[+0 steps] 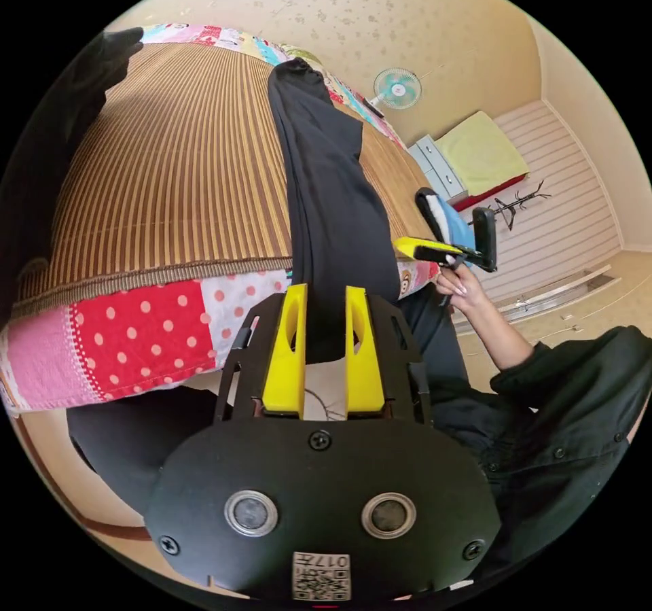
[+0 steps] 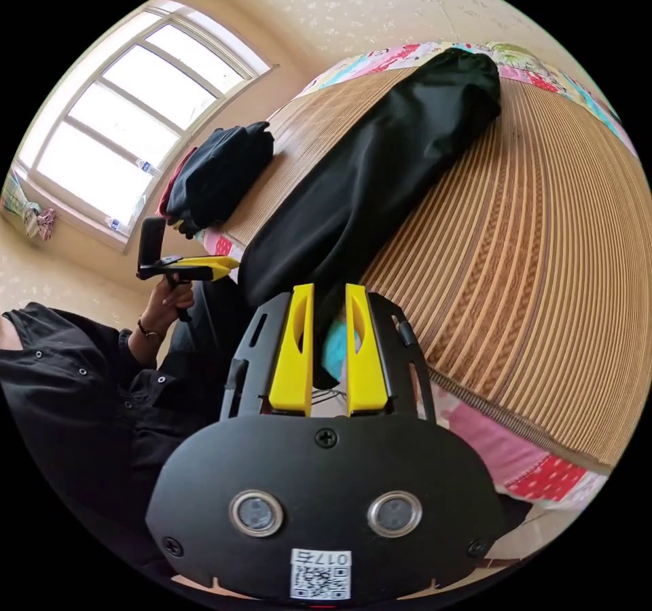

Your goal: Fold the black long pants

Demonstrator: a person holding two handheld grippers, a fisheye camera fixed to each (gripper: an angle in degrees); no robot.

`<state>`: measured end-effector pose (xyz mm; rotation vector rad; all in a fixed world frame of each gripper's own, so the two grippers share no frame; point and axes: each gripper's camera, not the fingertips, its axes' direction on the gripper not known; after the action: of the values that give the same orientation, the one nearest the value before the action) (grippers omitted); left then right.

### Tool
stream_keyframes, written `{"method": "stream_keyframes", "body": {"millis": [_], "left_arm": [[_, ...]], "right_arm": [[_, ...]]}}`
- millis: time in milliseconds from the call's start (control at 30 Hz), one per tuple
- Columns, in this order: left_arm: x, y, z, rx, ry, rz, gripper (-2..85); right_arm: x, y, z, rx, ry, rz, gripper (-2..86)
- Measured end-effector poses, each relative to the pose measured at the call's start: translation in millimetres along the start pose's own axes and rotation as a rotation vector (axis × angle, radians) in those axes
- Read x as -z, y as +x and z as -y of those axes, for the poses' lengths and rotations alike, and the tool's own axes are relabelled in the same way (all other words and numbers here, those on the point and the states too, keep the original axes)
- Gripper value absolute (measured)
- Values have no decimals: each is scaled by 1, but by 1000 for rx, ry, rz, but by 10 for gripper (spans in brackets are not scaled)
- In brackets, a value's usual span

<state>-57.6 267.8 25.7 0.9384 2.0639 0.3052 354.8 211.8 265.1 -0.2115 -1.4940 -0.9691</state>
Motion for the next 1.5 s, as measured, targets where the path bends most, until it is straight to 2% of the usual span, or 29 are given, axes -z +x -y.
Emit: {"method": "stream_keyframes", "body": {"millis": [133, 333, 433, 600, 767, 833, 933, 967, 1100, 1300, 1367, 1433, 1500], "left_arm": [[-28, 20, -4, 28, 20, 110, 62], [-34, 54, -5, -53, 14, 171, 25], [-20, 46, -22, -70, 101, 92, 16], [-25, 30, -36, 35, 130, 62, 10], [-34, 49, -26, -6, 63, 118, 17], [-24, 60, -25, -92, 70, 79, 18], [-20, 51, -28, -95, 78, 41, 20], [-24, 47, -28, -82, 68, 36, 21], [-61, 25, -26, 71, -36, 126, 33], [-43, 36, -15, 62, 126, 135, 83], [-44, 35, 0, 45, 150, 130, 89], [-72, 31, 25, 37, 31, 131, 83], [-102, 35, 34, 4, -93, 151, 61]], "right_arm": [[-12, -15, -55, -83, 137, 27, 80], [5, -9, -58, -166, 330, 107, 77], [2, -7, -42, -174, 284, 108, 77], [-6, -3, -32, -234, 260, 97, 68], [1, -10, -24, -184, 224, 84, 29], [34, -10, -30, -195, 286, 195, 24], [68, -9, -47, -198, 397, 239, 23], [68, -8, -48, -198, 391, 227, 23], [26, 10, -41, -268, 126, 87, 34], [42, -1, -45, -277, 260, 37, 80], [34, 1, -33, -262, 220, 83, 81], [15, 2, -16, -255, 142, 114, 70], [9, -6, -10, -247, 120, 63, 54]]}}
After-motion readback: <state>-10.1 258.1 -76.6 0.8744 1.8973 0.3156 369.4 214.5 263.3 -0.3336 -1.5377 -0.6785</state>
